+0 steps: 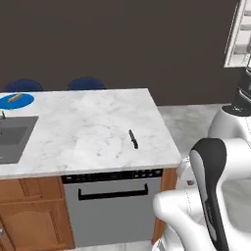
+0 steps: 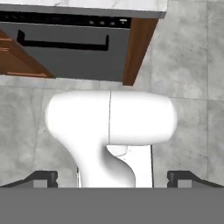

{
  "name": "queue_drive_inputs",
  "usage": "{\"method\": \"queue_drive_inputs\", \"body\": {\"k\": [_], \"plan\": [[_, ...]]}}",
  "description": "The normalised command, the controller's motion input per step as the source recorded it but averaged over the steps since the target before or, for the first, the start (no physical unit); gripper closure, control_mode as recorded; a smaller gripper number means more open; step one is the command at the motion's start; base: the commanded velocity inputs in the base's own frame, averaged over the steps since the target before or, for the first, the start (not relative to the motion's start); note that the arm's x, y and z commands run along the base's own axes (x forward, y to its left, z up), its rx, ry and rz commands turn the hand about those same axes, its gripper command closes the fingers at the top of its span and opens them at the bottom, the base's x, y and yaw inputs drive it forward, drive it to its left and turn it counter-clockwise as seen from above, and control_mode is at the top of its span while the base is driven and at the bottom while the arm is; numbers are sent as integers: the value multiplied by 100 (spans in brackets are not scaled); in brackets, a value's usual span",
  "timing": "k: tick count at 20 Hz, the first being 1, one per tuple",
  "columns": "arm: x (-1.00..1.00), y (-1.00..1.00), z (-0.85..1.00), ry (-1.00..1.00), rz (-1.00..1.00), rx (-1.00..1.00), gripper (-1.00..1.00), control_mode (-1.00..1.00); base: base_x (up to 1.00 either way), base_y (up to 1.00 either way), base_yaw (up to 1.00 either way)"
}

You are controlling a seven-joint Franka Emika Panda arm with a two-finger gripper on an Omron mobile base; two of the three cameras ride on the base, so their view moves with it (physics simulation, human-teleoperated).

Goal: Retrieve the butter from the fridge and place it on a plate on the dining table. Then retrieve the butter knife by the fridge and place it near the plate.

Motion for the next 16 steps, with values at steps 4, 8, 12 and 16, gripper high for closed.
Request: {"method": "queue_drive_inputs", "body": {"k": [4, 8, 12, 16], "plan": [[0, 0, 0, 0, 0, 0, -100, 100, 0, 73, -53], [0, 0, 0, 0, 0, 0, -100, 100, 0, 30, -35], [0, 0, 0, 0, 0, 0, -100, 100, 13, 10, -16], [24, 2, 0, 3, 0, 0, -100, -100, 23, 0, 0]]}}
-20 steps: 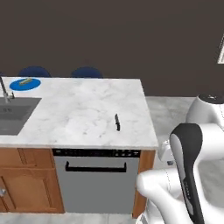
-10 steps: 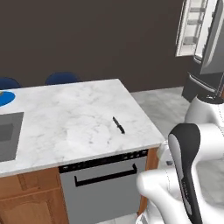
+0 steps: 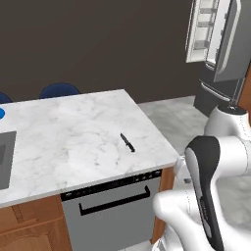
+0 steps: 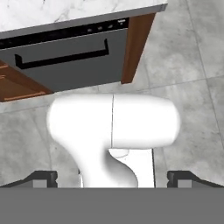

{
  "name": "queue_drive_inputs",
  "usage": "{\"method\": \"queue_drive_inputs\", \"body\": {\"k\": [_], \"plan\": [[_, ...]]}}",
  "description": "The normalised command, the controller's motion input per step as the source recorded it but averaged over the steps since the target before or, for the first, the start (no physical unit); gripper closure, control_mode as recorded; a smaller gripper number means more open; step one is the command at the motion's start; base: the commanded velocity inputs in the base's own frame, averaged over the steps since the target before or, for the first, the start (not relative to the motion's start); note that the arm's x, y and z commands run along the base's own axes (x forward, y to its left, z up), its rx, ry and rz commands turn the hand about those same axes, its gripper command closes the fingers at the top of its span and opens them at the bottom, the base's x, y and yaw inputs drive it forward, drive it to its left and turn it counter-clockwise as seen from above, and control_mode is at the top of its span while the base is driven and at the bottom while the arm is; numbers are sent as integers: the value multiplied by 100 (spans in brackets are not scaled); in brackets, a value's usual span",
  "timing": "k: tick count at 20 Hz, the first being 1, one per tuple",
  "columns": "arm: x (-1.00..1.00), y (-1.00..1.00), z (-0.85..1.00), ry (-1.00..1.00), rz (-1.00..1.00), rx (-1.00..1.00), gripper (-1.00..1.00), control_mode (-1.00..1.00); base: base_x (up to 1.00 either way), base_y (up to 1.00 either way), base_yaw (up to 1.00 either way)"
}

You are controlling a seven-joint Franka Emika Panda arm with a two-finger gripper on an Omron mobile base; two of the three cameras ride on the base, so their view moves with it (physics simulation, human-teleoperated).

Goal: Retrieve the butter from the fridge and place it on a plate on the dining table. Then retrieve the butter knife by the fridge and place it near the plate.

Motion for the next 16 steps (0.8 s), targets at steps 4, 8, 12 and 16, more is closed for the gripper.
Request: {"method": "queue_drive_inputs", "body": {"k": [4, 8, 12, 16], "plan": [[65, 19, 0, 9, 3, 0, -100, -100, 0, 0, 0], [82, 24, 0, 16, 6, 0, -100, -100, 0, 0, 0], [65, 25, 0, 7, 0, 0, -100, -100, 0, 0, 0], [78, 26, 0, -2, 3, 0, -100, -100, 0, 0, 0]]}}
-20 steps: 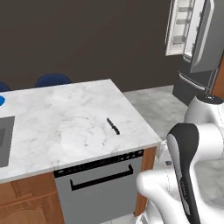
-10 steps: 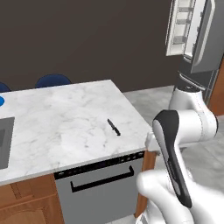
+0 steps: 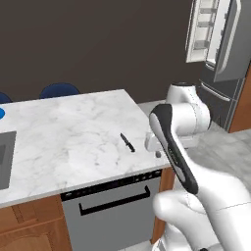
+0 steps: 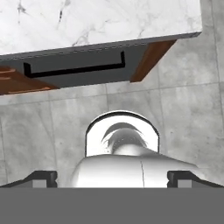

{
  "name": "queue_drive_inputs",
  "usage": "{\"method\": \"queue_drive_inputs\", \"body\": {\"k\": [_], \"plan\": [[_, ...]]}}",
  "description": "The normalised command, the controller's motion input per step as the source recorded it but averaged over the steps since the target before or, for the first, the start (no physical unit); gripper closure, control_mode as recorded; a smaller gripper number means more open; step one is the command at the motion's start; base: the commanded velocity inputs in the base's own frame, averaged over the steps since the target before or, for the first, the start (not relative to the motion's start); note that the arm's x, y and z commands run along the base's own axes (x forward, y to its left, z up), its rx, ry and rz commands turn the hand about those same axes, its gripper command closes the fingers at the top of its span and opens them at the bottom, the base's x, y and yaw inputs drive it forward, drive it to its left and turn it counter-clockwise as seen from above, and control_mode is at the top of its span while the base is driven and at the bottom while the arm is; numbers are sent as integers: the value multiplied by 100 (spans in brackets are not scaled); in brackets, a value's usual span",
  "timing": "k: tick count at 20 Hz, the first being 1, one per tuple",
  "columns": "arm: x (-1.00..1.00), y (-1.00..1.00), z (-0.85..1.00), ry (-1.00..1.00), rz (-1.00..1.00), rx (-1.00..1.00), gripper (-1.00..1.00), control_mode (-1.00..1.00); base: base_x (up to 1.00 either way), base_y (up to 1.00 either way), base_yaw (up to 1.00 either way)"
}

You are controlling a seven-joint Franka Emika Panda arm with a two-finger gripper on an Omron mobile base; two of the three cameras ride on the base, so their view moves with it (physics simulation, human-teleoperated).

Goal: Retrieve the butter from the fridge and place it on a plate on the dining table. Then retrieve the butter knife by the fridge and place it near the plate.

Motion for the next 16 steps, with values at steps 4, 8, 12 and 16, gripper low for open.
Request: {"method": "queue_drive_inputs", "body": {"k": [4, 8, 12, 16], "plan": [[98, 9, -34, -15, 11, 0, -100, -100, 0, 0, 0], [100, 12, -38, -6, 12, 0, -100, -100, 0, 0, 0], [100, 12, -43, 0, 4, 0, -100, -100, 0, 0, 0], [92, 6, -38, 0, 0, 0, -100, -100, 0, 0, 0]]}}
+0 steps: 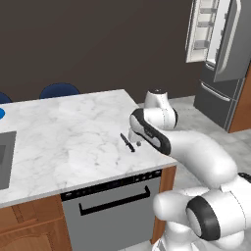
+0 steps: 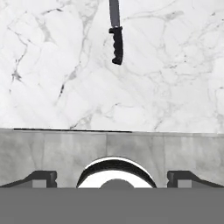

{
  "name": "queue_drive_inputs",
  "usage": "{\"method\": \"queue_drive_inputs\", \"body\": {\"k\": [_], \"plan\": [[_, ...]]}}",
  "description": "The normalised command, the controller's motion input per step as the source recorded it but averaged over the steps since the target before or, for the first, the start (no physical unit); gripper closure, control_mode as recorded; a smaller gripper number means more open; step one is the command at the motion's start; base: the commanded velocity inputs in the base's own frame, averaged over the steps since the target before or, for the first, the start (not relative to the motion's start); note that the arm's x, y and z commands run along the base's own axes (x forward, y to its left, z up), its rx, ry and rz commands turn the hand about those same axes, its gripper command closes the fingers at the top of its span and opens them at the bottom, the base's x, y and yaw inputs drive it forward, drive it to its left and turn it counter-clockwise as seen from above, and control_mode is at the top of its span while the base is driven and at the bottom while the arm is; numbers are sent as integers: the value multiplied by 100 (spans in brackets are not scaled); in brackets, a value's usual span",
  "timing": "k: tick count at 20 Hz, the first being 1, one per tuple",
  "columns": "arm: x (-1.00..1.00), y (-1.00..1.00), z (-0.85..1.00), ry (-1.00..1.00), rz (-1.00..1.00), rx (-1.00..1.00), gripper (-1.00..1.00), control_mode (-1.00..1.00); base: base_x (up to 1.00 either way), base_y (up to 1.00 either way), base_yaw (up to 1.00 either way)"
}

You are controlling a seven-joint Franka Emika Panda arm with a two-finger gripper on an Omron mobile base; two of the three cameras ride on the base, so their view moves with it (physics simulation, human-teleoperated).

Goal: Retrieve the butter from the fridge and place it on a plate on the dining table. Then retrieve the butter knife by the fridge and place it near the plate.

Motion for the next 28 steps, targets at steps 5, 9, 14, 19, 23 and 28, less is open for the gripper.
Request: {"method": "queue_drive_inputs", "body": {"k": [5, 9, 14, 19, 23, 28], "plan": [[82, 1, -22, 0, 0, -1, -100, -100, 0, 0, 0], [82, 1, -23, 2, 0, -3, -100, -100, 0, 0, 0], [59, 18, -34, 2, -1, -1, -100, -100, 0, 0, 0], [28, 21, -47, 3, 0, 0, -100, -100, 0, 0, 0], [27, 1, -46, 0, 0, -5, -100, -100, 0, 0, 0], [40, 0, -49, 0, 0, -11, -100, -100, 0, 0, 0]]}}
